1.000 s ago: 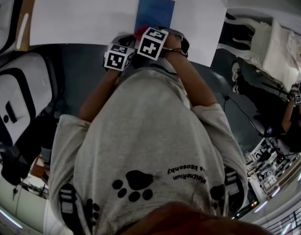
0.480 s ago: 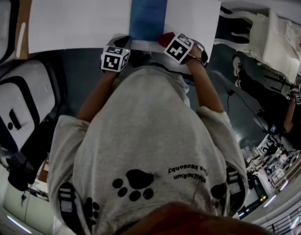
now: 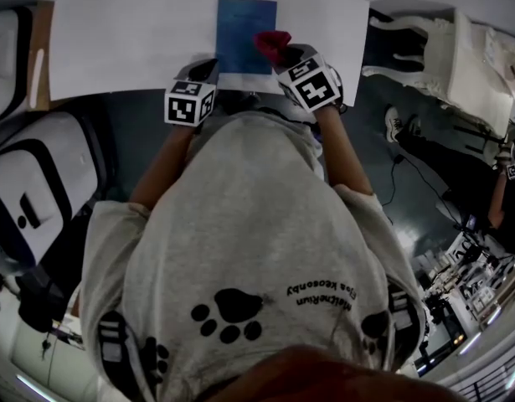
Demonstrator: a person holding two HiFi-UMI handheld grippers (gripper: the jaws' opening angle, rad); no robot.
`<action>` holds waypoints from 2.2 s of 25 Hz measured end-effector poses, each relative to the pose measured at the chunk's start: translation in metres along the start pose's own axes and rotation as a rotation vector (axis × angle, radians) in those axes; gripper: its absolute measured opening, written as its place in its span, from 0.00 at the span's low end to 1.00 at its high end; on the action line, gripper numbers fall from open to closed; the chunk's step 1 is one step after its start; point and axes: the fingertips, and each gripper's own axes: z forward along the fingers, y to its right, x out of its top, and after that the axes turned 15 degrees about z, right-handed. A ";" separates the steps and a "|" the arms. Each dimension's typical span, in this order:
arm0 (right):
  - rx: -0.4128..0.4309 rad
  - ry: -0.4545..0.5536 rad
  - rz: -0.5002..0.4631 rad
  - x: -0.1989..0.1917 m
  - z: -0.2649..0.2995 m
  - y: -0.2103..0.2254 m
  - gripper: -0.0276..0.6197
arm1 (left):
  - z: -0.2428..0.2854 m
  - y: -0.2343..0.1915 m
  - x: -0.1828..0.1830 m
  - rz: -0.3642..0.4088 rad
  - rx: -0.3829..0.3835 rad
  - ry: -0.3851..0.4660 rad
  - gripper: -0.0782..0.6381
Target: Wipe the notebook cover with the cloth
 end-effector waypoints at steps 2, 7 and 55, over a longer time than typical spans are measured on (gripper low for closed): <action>-0.013 0.091 0.004 0.022 -0.007 -0.005 0.16 | -0.006 -0.004 0.024 0.018 0.020 0.050 0.12; -0.051 0.317 0.014 0.071 -0.037 -0.015 0.16 | -0.028 -0.010 0.092 0.079 0.088 0.197 0.12; -0.279 1.115 0.023 0.156 -0.224 -0.044 0.16 | -0.184 0.037 0.267 0.390 0.420 0.776 0.12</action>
